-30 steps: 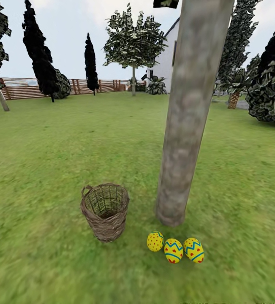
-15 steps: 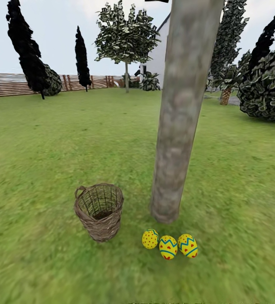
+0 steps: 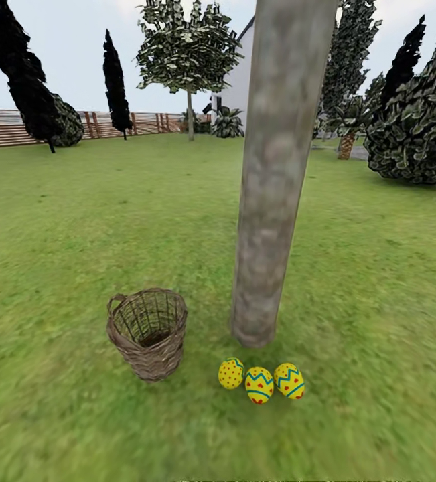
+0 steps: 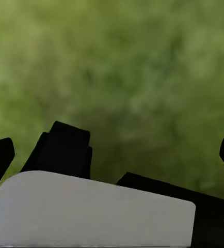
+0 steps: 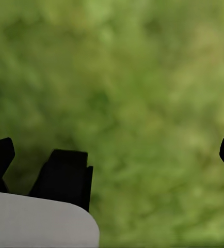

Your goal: Take the three Easter eggs out of the wicker basket on the lawn in the garden, then place them on the lawn next to a single tree (choose any tree) so that all three eggs are next to the same tree and none are left in the basket.

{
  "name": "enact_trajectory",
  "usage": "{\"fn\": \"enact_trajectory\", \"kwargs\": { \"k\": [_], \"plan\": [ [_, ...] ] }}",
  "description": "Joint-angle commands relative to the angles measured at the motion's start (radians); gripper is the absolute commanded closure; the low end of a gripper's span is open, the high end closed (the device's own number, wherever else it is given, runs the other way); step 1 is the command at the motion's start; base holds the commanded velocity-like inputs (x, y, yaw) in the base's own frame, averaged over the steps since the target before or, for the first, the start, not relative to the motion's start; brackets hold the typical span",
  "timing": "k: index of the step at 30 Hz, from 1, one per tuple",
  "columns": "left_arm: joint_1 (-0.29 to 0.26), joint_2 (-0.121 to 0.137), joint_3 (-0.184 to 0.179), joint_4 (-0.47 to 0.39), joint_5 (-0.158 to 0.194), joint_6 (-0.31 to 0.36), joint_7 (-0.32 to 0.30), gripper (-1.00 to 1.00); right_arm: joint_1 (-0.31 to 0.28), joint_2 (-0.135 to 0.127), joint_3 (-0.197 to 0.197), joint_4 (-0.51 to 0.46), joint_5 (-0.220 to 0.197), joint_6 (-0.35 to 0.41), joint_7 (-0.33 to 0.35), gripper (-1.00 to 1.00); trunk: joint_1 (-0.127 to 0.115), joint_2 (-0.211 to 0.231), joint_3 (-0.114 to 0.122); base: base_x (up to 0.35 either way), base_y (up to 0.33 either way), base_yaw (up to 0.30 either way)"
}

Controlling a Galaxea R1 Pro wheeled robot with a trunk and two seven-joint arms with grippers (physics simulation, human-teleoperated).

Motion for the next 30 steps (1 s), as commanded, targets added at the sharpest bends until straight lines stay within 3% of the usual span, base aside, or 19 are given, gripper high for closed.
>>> {"fn": "enact_trajectory", "kwargs": {
  "k": [1,4,5,9,13,16,19,30],
  "plan": [
    [0.000,0.002,-0.008,0.015,0.011,0.004,-0.002,-1.00,-0.001,0.000,-0.008,0.001,0.008,0.002,0.003,-1.00,0.000,0.000,-0.002,0.000,0.000,-0.081],
    [0.000,0.021,-0.008,0.044,0.011,0.004,-0.001,-1.00,-0.001,0.000,-0.008,0.001,0.007,0.001,0.003,-1.00,0.000,0.000,-0.007,0.000,0.000,-0.078],
    [0.001,0.047,-0.008,0.058,0.011,0.005,0.000,-1.00,-0.001,0.000,-0.008,0.001,0.007,0.001,0.003,-1.00,0.000,0.000,-0.009,0.000,0.000,-0.077],
    [0.005,0.080,-0.009,0.066,0.011,0.003,0.001,-1.00,-0.001,0.000,-0.008,0.001,0.008,-0.001,0.003,-1.00,0.000,0.000,-0.015,0.000,0.000,-0.076],
    [0.006,0.077,-0.008,0.067,0.011,0.003,0.001,-1.00,-0.001,0.003,-0.008,0.002,0.011,-0.001,0.003,-1.00,0.000,0.000,-0.022,0.000,0.000,-0.076],
    [0.006,0.077,-0.008,0.068,0.011,0.004,0.000,-1.00,-0.001,0.035,-0.008,0.003,0.007,-0.001,0.003,-1.00,0.000,0.000,-0.027,0.000,0.000,-0.076],
    [0.006,0.077,-0.008,0.067,0.011,0.003,0.000,-1.00,-0.001,0.045,-0.008,0.004,0.008,-0.001,0.003,-1.00,0.000,0.000,-0.031,0.000,0.000,-0.076],
    [0.006,0.076,-0.008,0.067,0.011,0.004,0.000,-1.00,0.000,0.047,-0.008,0.004,0.005,-0.001,0.003,-1.00,0.000,0.000,-0.049,0.000,0.000,-0.084]
  ]
}}
